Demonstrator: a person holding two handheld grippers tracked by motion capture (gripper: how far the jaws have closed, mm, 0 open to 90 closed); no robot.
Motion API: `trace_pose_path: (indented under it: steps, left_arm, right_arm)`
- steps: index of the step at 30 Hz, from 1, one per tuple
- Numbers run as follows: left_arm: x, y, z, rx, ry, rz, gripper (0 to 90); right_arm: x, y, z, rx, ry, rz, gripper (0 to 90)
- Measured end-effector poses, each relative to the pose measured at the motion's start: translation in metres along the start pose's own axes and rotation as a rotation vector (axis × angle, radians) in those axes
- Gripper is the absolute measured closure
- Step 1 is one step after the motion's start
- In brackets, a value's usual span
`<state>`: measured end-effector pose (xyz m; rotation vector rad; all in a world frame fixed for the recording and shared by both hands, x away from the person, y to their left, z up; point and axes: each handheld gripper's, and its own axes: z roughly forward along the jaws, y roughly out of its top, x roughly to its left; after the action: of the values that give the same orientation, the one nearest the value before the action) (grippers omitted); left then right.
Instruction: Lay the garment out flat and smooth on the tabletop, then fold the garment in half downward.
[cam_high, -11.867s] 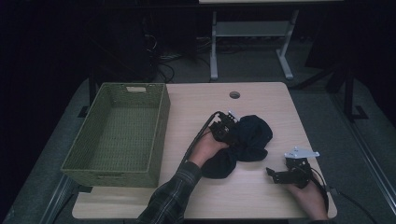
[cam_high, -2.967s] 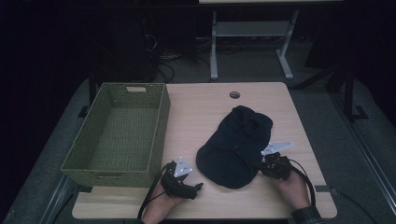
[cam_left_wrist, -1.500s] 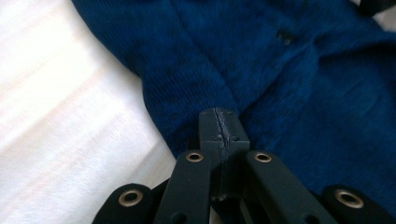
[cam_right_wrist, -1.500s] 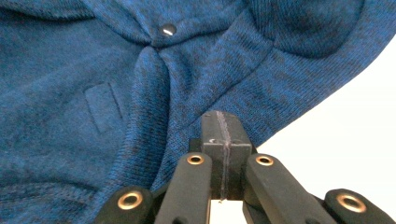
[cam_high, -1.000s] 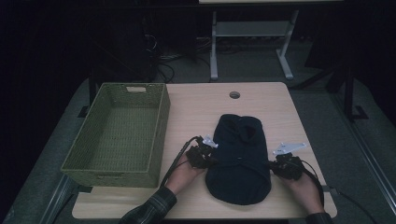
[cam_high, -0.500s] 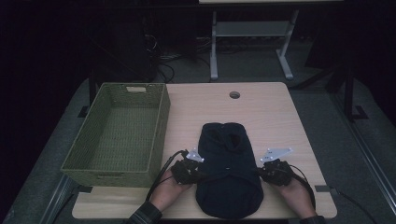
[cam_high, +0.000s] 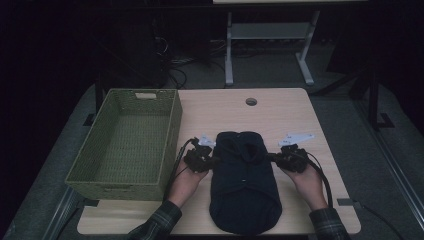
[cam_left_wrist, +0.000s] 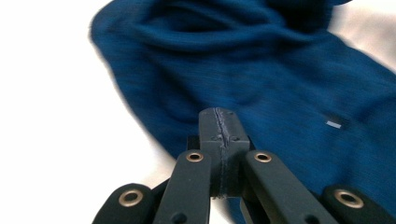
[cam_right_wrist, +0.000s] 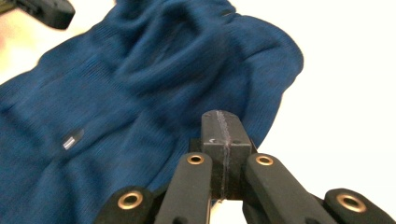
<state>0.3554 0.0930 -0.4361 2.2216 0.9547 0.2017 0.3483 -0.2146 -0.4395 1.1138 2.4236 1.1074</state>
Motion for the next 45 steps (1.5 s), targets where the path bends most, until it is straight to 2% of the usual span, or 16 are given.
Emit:
trace_pose_path:
  steps: [2, 4, 7, 9, 13, 14, 17, 22, 24, 28, 30, 35, 37, 40, 42, 45]
  left_arm:
    - [0.005, 0.001, 0.009, 0.005, 0.006, -0.009, 90.0]
    - [0.007, 0.001, 0.017, 0.023, 0.008, -0.005, 90.0]
    - [0.008, -0.001, 0.023, 0.069, 0.039, 0.034, 90.0]
    - [0.008, -0.003, 0.024, 0.068, 0.039, 0.026, 90.0]
    - [0.004, -0.004, 0.023, 0.081, 0.052, 0.048, 90.0]
    - [0.003, -0.004, 0.023, 0.091, 0.05, 0.06, 90.0]
    - [-0.002, -0.006, 0.022, 0.091, 0.021, 0.059, 90.0]
    - [-0.007, -0.007, 0.023, 0.086, -0.002, 0.073, 90.0]
    - [-0.006, -0.007, 0.024, 0.074, -0.014, 0.054, 90.0]
    - [-0.002, -0.007, 0.025, 0.055, -0.039, 0.045, 90.0]
    - [-0.001, -0.007, 0.024, 0.048, -0.043, 0.045, 89.9]
    - [0.004, 0.001, 0.018, 0.022, -0.067, 0.025, 78.5]
    - [0.007, 0.005, 0.016, 0.037, -0.069, 0.02, 72.5]
    - [0.009, 0.011, 0.012, 0.037, -0.065, 0.026, 66.2]
    - [0.011, 0.016, 0.009, 0.024, -0.055, 0.028, 62.6]
    - [0.014, 0.024, 0.007, 0.022, -0.042, 0.03, 58.0]
  right_arm:
    - [-0.007, 0.002, 0.012, -0.007, -0.005, 0.02, 90.0]
    - [-0.012, 0.002, 0.026, 0.037, -0.012, 0.03, 90.0]
    - [-0.013, -0.001, 0.039, 0.085, -0.022, 0.021, 90.0]
    - [-0.013, 0.0, 0.038, 0.092, -0.038, 0.017, 90.0]
    - [-0.012, -0.003, 0.033, 0.115, -0.078, 0.003, 90.0]
    - [-0.012, -0.004, 0.032, 0.117, -0.089, 0.002, 90.0]
    - [-0.013, -0.007, 0.027, 0.125, -0.101, -0.001, 90.0]
    - [-0.014, -0.014, 0.02, 0.124, -0.084, 0.007, 90.0]
    - [-0.015, -0.015, 0.018, 0.123, -0.077, 0.006, 90.0]
    - [-0.016, -0.016, 0.018, 0.117, -0.07, -0.006, 89.9]
    - [-0.015, -0.015, 0.016, 0.116, -0.066, -0.019, 84.8]
    - [-0.018, -0.01, 0.008, 0.056, -0.047, -0.025, 79.3]
    - [-0.02, -0.007, 0.004, 0.045, -0.046, -0.021, 74.1]
    - [-0.024, -0.001, -0.001, 0.03, -0.043, -0.018, 69.4]
    - [-0.027, 0.002, -0.004, 0.0, -0.044, -0.018, 68.1]
    - [-0.032, 0.01, -0.006, 0.015, -0.031, -0.004, 64.5]
